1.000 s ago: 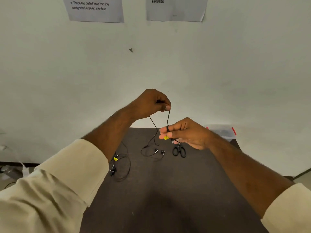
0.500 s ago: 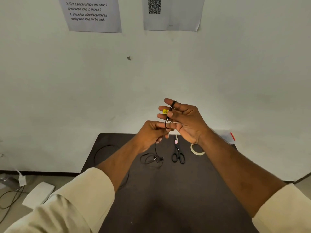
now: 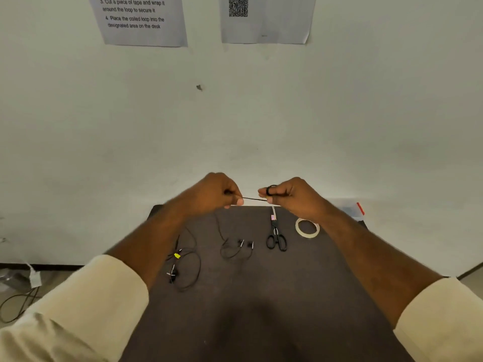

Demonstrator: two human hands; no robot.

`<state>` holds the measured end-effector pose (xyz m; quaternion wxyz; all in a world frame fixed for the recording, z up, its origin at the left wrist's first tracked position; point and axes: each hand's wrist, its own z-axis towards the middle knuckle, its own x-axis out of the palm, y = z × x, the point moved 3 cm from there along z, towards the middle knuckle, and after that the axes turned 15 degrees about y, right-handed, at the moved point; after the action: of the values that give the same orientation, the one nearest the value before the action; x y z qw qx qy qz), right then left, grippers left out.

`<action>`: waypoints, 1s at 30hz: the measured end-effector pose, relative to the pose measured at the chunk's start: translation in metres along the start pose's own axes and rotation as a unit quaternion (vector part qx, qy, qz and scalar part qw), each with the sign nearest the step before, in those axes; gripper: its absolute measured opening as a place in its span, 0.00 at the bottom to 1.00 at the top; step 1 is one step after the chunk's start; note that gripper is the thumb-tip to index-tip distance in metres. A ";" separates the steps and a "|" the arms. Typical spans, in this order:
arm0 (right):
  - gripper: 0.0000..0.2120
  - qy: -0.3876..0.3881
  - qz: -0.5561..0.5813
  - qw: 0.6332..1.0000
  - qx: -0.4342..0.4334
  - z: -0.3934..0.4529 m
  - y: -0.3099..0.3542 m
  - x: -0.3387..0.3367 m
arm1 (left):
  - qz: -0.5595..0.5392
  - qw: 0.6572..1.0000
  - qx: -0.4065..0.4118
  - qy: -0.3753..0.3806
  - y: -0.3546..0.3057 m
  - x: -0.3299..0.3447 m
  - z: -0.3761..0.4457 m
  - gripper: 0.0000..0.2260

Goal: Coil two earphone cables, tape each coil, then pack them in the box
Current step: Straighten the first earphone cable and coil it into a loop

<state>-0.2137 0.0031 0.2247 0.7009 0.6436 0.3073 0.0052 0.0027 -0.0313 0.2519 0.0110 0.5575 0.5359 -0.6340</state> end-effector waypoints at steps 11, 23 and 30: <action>0.12 0.136 0.153 0.977 0.057 -0.009 0.017 0.039 | 0.002 0.993 0.119 -0.004 -0.050 -0.038 0.012 0.02; 0.13 0.041 0.374 0.909 -0.180 -0.004 0.083 0.019 | -0.430 0.891 0.144 -0.021 -0.011 0.040 0.020 0.08; 0.13 -0.077 0.301 0.933 -0.180 0.004 0.069 0.008 | -0.334 0.937 0.104 0.002 -0.008 0.043 0.009 0.11</action>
<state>-0.1783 0.0143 0.2835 0.7918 0.5677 0.0381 0.2220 -0.0249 -0.0090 0.2245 -0.2600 0.3458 0.6222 -0.6525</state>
